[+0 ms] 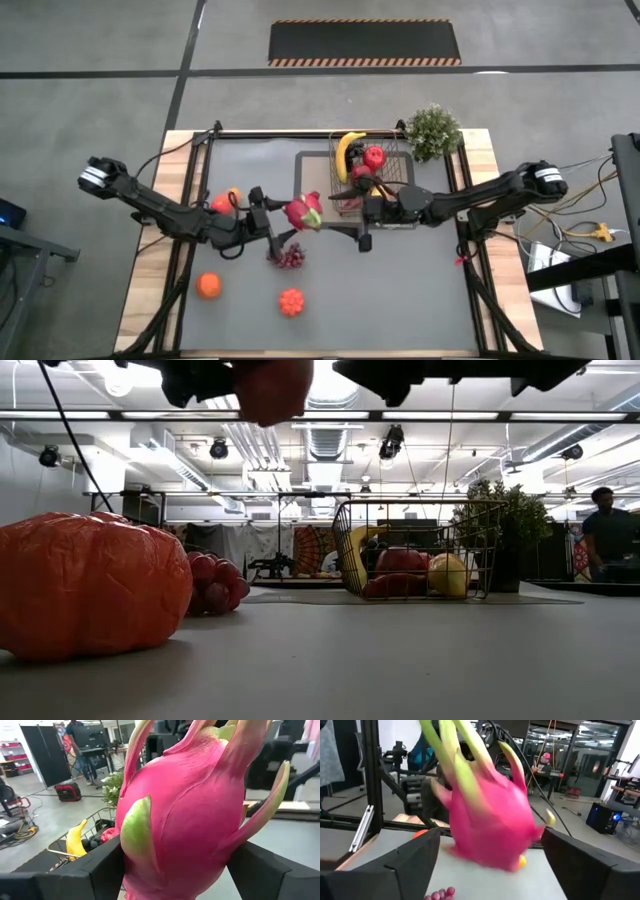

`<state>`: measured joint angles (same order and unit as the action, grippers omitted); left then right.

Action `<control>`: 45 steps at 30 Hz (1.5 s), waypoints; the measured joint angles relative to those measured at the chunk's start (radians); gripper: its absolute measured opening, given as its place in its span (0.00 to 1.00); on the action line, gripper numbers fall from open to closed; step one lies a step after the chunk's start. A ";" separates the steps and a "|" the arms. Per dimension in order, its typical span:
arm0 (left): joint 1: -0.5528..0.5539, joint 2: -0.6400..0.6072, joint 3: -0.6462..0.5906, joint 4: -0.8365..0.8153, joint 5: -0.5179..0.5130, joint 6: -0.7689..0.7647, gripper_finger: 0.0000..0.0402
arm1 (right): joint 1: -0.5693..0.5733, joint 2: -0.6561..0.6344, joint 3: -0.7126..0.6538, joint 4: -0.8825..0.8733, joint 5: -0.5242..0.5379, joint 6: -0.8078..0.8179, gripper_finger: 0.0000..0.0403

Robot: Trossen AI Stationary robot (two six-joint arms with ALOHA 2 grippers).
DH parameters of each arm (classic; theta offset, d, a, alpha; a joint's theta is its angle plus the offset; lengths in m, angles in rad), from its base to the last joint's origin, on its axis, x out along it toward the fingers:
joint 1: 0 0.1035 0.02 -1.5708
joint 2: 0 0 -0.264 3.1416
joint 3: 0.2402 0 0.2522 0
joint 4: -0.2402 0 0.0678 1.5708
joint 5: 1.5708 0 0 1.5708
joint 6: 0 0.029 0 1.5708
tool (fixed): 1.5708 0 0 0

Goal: Build produce basket
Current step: Put the dragonfruit into the wire basket

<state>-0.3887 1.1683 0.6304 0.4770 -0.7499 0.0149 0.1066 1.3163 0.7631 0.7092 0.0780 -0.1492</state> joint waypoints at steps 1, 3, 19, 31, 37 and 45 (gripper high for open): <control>0.006 0.013 0.001 0.002 0.000 0.000 0.70 | 0.000 0.019 0.007 0.024 0.000 -0.003 0.86; 0.016 0.043 0.006 0.026 0.001 0.001 0.70 | 0.000 0.047 0.016 0.033 0.000 -0.010 0.88; 0.041 0.089 0.019 0.091 -0.011 -0.012 0.70 | -0.002 0.158 0.148 0.009 0.096 -0.118 0.79; 0.041 0.090 0.018 0.079 -0.008 -0.007 0.74 | -0.002 0.158 0.149 -0.040 0.123 -0.110 0.43; 0.041 0.086 0.018 0.074 -0.007 0.008 0.87 | -0.002 0.152 0.149 -0.064 0.131 -0.075 0.43; 0.039 0.015 0.021 0.026 0.007 0.086 0.91 | -0.024 0.074 0.145 -0.216 0.347 0.050 0.43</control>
<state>-0.3497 1.1834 0.6518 0.5035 -0.7424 0.1011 0.0823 1.3905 0.9085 0.4931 0.4248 -0.0995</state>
